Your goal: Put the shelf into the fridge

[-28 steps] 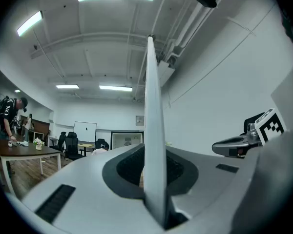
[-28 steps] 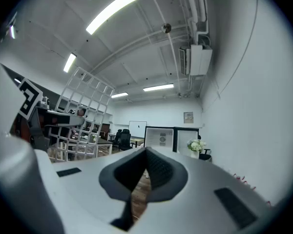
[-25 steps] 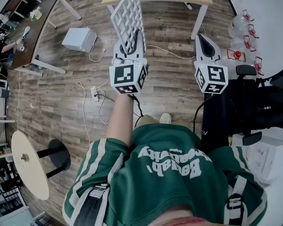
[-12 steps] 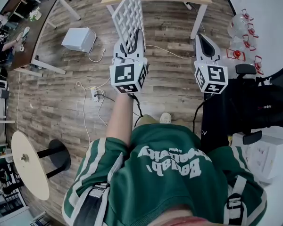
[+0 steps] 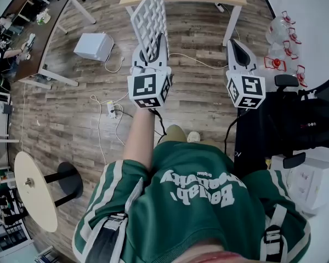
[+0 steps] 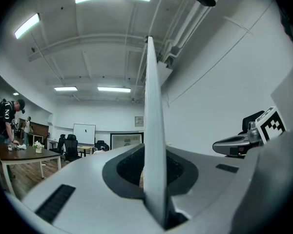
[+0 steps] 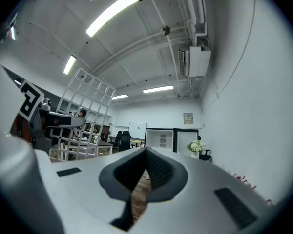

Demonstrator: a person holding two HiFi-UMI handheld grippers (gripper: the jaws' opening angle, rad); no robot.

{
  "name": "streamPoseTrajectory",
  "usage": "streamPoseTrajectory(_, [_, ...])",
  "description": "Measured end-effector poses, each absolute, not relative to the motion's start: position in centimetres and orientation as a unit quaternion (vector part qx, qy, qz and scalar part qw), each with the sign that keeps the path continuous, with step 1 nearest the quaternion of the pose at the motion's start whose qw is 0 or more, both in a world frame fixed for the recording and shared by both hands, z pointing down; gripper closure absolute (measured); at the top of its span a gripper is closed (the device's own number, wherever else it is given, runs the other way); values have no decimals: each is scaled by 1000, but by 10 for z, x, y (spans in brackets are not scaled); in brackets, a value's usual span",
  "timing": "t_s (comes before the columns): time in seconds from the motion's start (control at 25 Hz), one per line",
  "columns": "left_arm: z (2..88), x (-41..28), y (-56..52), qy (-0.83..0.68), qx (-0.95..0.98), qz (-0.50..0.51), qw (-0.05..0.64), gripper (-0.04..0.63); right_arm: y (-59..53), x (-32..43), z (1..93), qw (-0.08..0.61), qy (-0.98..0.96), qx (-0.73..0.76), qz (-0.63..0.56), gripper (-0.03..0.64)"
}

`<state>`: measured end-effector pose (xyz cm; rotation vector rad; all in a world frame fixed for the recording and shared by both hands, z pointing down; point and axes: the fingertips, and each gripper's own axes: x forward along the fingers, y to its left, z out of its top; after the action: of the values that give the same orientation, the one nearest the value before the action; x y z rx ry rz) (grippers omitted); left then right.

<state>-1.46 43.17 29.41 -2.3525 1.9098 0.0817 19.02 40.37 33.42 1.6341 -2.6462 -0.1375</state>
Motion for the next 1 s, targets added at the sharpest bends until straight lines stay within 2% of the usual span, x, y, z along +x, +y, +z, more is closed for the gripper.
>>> streamPoseTrajectory(0.48, [292,-13,422,631,-773,27,59,551,396,197,331,13,-848,528,-45,614])
streamPoseTrajectory(1.0, [302,-20,352,625,-778,28,56,551,330,190,339,18,-843,535,-48,614])
